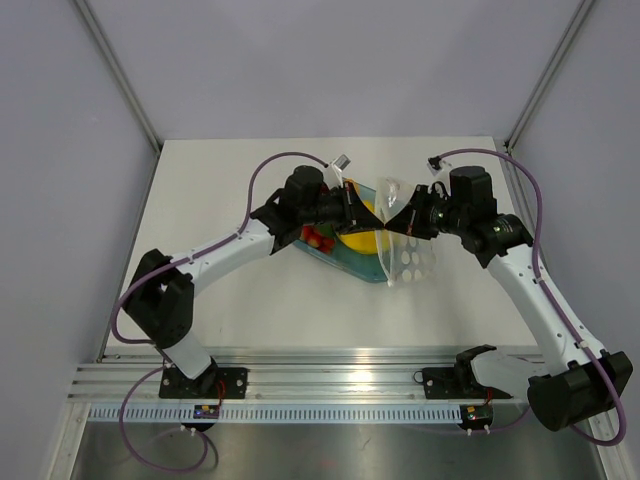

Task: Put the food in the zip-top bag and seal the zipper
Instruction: Open the zipper of the food storage bag.

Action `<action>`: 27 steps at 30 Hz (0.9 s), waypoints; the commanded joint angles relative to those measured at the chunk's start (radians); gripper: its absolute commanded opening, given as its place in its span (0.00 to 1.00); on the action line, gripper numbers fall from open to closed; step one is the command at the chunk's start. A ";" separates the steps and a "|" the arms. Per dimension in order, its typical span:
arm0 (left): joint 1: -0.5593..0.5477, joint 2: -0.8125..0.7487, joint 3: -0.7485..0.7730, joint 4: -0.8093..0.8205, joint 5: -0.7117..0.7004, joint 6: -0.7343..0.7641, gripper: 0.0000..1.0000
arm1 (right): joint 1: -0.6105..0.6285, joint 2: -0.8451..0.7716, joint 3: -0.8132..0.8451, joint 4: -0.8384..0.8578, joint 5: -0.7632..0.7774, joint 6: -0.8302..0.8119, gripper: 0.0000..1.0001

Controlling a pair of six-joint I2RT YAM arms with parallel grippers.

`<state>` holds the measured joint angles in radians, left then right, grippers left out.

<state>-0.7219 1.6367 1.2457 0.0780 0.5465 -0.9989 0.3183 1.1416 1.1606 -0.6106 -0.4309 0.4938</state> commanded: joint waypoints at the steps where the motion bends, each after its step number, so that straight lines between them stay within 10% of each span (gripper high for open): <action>1: -0.005 0.026 0.067 0.005 0.017 0.002 0.00 | 0.010 -0.011 0.008 0.019 -0.025 -0.006 0.00; 13: -0.004 0.055 0.199 -0.431 -0.161 0.167 0.00 | 0.008 -0.054 0.097 -0.270 0.450 -0.153 0.00; 27: -0.080 0.248 0.405 -0.527 -0.168 0.194 0.00 | 0.008 -0.132 0.217 -0.265 0.339 -0.118 0.00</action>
<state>-0.7780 1.8576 1.5524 -0.4324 0.3901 -0.8356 0.3206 1.0283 1.3212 -0.8829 -0.0666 0.3706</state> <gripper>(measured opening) 0.009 0.010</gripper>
